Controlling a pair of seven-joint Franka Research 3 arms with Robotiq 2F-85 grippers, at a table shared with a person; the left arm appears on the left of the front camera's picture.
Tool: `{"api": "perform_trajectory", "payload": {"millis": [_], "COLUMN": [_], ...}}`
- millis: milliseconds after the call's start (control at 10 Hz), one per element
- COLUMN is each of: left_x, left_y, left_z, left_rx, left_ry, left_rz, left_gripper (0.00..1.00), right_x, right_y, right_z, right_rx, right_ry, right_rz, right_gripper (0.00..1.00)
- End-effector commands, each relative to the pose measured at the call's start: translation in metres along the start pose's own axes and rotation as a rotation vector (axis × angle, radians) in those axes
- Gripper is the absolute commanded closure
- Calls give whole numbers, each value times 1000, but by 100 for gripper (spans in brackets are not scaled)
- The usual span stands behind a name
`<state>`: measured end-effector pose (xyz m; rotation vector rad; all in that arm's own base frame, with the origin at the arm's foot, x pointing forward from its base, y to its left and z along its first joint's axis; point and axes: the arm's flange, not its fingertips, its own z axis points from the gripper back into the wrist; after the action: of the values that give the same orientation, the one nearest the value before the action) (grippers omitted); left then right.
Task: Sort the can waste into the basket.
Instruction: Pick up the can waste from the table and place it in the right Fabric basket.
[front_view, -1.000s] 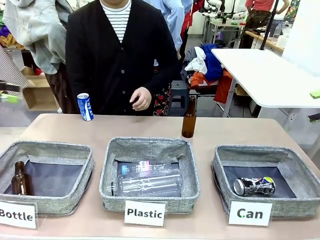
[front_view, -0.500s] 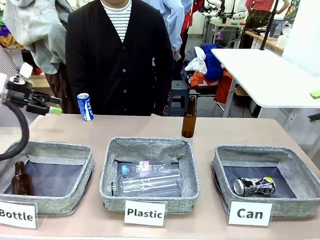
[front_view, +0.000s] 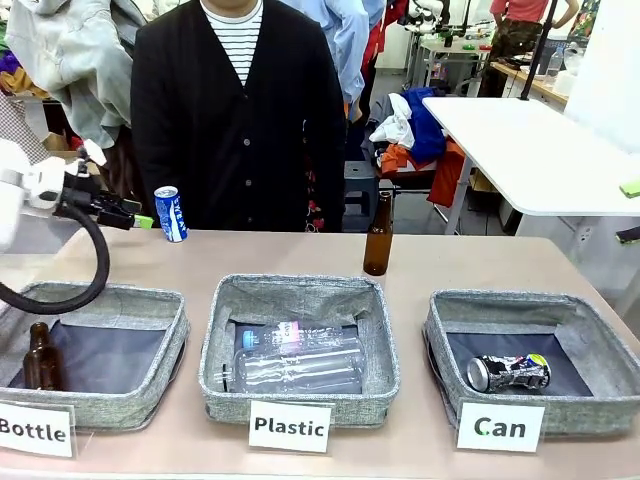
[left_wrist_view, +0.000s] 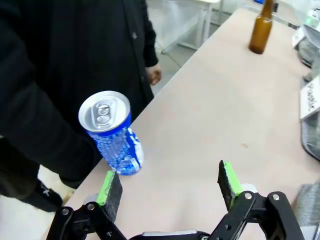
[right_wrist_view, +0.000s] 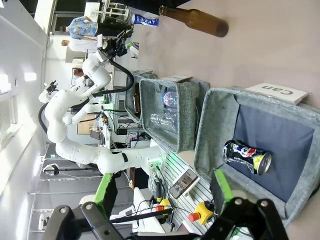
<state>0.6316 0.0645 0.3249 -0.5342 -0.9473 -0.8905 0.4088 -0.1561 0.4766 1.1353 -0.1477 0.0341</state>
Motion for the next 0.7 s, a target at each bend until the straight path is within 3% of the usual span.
{"api": "perform_trajectory", "payload": {"millis": [0,200,600], "left_x": [5,9,13], "left_y": [16,31,46], "left_z": [-15,-31,-60], "left_rx": [51,116,110], "left_ry": [3,-8,-31], "left_rz": [40,56,43], "left_gripper": [0,0,0], "right_x": [-1,-1,-1], "right_y": [2,2,2], "right_z": [3,3,3], "right_rx": [-4,-4,-4], "right_ry": [9,9,9], "right_rz": [18,18,18], "right_gripper": [0,0,0]}}
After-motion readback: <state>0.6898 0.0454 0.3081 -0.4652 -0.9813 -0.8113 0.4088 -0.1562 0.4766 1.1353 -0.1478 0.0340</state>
